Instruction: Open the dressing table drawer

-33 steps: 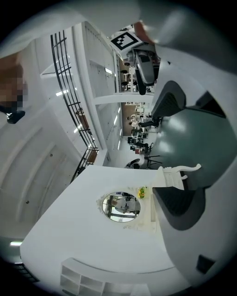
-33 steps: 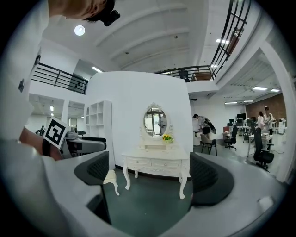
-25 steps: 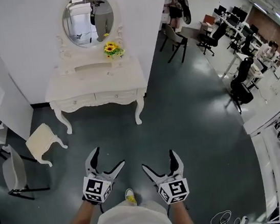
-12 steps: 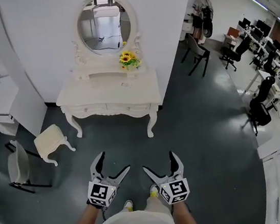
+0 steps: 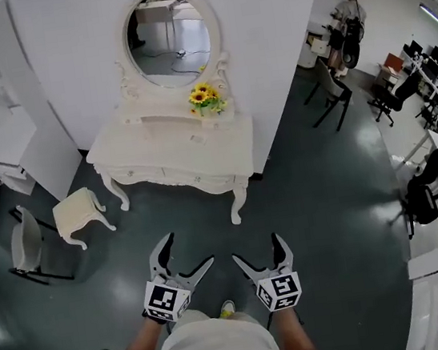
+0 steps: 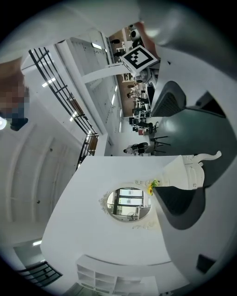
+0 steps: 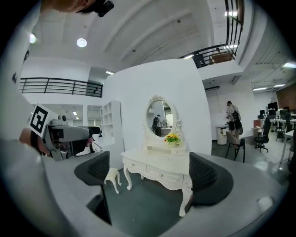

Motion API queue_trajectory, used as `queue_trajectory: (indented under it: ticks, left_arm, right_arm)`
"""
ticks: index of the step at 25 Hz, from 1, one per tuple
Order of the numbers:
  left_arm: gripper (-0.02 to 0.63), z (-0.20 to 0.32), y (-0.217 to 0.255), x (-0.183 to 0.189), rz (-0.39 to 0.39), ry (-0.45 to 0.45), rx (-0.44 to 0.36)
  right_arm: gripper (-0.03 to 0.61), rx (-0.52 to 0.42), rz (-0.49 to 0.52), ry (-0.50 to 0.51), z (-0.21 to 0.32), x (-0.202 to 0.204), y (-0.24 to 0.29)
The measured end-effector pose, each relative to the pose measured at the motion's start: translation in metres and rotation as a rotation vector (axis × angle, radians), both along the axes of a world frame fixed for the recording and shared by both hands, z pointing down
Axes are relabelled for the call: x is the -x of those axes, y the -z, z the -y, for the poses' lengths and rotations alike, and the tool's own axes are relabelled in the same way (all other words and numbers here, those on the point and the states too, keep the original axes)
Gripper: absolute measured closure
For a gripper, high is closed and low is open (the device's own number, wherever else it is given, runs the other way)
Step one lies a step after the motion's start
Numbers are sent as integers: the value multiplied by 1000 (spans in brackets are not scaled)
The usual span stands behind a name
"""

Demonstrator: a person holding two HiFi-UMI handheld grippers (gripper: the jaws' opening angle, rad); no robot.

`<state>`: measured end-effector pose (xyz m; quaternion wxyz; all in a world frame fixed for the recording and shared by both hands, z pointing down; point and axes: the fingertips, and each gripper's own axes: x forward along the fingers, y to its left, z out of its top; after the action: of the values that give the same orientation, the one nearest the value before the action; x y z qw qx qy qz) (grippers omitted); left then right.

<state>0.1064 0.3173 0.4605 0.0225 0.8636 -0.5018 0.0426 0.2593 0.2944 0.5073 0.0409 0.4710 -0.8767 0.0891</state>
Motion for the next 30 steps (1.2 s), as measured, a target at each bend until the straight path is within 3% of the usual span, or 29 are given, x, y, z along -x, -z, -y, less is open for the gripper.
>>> queue_trajectory:
  ticks: [5,10,17,26,30]
  left_arm:
    - [138,20,-12,0,-5,68,35]
    - [138,57,-28,14,-5,102,68]
    - [139,151,-39,25,-24,39,61]
    - [140,273,-34,106,-22,-6,70]
    - [140,315,-33,119,-24,-56,70]
  right_arm:
    - [25,31,-9,37,31,-16,-16]
    - [26,50,-10,71,65,-4,-24]
    - [26,55,-39,18,145,9,-29]
    - [26,31,-54,-48,266,73,-2]
    - [26,28,-64,-72,294,99,0]
